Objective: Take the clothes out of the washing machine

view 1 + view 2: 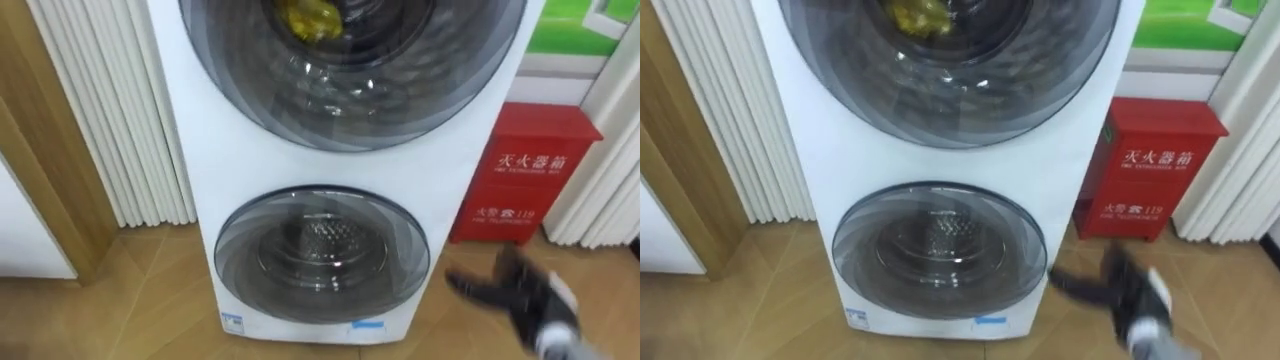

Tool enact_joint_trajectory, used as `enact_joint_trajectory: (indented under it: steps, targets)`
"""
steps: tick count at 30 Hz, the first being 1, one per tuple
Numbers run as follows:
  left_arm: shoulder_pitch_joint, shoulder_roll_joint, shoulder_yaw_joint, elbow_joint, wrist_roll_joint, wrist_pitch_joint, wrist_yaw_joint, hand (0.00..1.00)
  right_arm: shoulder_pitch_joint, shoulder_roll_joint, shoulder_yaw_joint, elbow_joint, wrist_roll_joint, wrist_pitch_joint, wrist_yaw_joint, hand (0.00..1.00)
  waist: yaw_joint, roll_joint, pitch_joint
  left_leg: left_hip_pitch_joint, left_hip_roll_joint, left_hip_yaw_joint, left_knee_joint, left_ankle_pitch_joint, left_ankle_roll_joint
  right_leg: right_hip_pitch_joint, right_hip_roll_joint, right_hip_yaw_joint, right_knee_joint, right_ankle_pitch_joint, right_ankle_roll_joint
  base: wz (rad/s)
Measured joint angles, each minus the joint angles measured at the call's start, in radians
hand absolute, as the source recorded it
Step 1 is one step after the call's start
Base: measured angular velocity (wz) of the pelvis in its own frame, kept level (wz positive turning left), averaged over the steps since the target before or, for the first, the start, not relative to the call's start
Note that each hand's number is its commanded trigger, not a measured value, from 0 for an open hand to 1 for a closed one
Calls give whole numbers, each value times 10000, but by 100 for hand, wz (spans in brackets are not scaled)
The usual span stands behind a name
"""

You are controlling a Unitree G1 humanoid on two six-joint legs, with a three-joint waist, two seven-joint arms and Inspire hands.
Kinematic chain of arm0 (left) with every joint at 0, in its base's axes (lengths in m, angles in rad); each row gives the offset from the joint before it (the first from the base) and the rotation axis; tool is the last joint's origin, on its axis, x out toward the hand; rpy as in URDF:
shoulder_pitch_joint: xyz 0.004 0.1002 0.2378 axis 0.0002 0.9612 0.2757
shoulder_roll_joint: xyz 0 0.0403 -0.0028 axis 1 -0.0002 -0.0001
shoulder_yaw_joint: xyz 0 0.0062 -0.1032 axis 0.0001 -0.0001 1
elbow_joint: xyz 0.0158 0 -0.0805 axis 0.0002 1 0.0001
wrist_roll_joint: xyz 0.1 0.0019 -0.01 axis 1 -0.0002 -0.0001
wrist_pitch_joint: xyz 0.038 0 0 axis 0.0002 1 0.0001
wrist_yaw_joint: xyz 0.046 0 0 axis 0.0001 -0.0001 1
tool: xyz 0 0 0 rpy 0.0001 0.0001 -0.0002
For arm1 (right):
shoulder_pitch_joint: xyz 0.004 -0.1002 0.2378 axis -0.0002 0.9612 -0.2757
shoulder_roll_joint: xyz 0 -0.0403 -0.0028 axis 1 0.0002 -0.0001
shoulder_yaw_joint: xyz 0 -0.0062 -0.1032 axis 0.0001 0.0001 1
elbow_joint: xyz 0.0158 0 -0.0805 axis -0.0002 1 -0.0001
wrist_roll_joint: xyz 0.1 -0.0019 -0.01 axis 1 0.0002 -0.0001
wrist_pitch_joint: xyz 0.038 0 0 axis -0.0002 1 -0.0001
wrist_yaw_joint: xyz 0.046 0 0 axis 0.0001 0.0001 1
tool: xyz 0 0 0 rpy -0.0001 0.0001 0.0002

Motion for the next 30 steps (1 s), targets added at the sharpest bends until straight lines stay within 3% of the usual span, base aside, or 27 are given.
enact_joint_trajectory:
  steps: [1,4,8,13,16,21,22,24,25,26,28,29,30]
  targets:
    - [34,6,20,-51,5,122,0,0,-177,-7,-64,-184,-99,66,-135,0,38,-73,-47,-50,1,-4,0,0,0,-48,-2,-13,9,0,1,5]
    - [43,3,22,-120,459,312,-1,0,-471,-10,-65,-830,-305,204,-437,0,65,19,-30,-163,3,-39,-3,0,0,-161,-12,20,118,9,2,-3]
    - [83,13,74,-236,959,413,-4,0,-1020,-31,-53,-992,-287,249,-911,0,218,129,-69,-98,5,-32,-13,0,0,-109,-20,29,143,9,3,-4]
    - [84,32,306,-418,1552,546,-14,0,-1752,-424,-29,-1604,-290,244,-1058,0,240,114,-67,-93,11,-27,-15,0,0,-95,-18,33,134,9,3,1]
    - [71,151,250,-417,1551,716,-22,0,-2143,-684,128,-1610,-311,245,-1217,0,243,39,-64,-30,12,-33,-18,0,0,-31,-16,36,134,9,3,2]
    - [99,247,232,-445,1551,957,-18,0,-2727,-790,258,-1619,-386,392,-1414,0,176,-143,-61,-17,5,-59,44,1,0,92,-28,116,136,10,4,3]
    - [154,282,232,-446,1553,979,-18,0,-2724,-782,358,-1639,-388,502,-1573,0,89,-262,-15,-74,-19,-20,279,-3,-4,188,-77,193,138,17,2,13]
    - [126,261,192,-424,1615,1014,-27,0,-2729,-909,320,-1651,-433,595,-1614,0,-113,-464,3,-631,-69,149,736,-138,-120,169,-235,869,129,52,5,29]
    - [2,224,133,-447,1754,1006,-29,0,-2729,-1085,158,-1651,-441,639,-1790,0,-268,-479,1,-1153,86,238,199,9,-147,9,-226,1221,164,20,60,19]
    - [-8,239,36,-391,1942,1028,-35,0,-2730,-1122,-8,-1646,-471,799,-1850,0,-125,-586,-56,-1145,97,737,217,271,39,-126,-302,1297,294,-55,251,-20]
    - [-12,240,-13,-383,1951,1176,-44,0,-2842,-1159,-39,-1644,-590,1095,-1718,0,96,-534,-36,-883,141,452,279,320,89,-408,-304,951,735,-201,606,-72]
    - [31,318,10,-389,1958,1185,-48,0,-2929,-1163,-5,-1724,-629,1097,-1569,0,277,-448,-7,-808,170,-267,278,315,82,-633,-253,890,202,-107,585,-73]
    - [55,351,72,-395,1962,1184,-49,0,-3081,-1164,87,-1824,-666,1111,-1563,0,309,-455,-13,-842,165,-455,273,302,62,-787,-262,880,-162,257,541,-53]
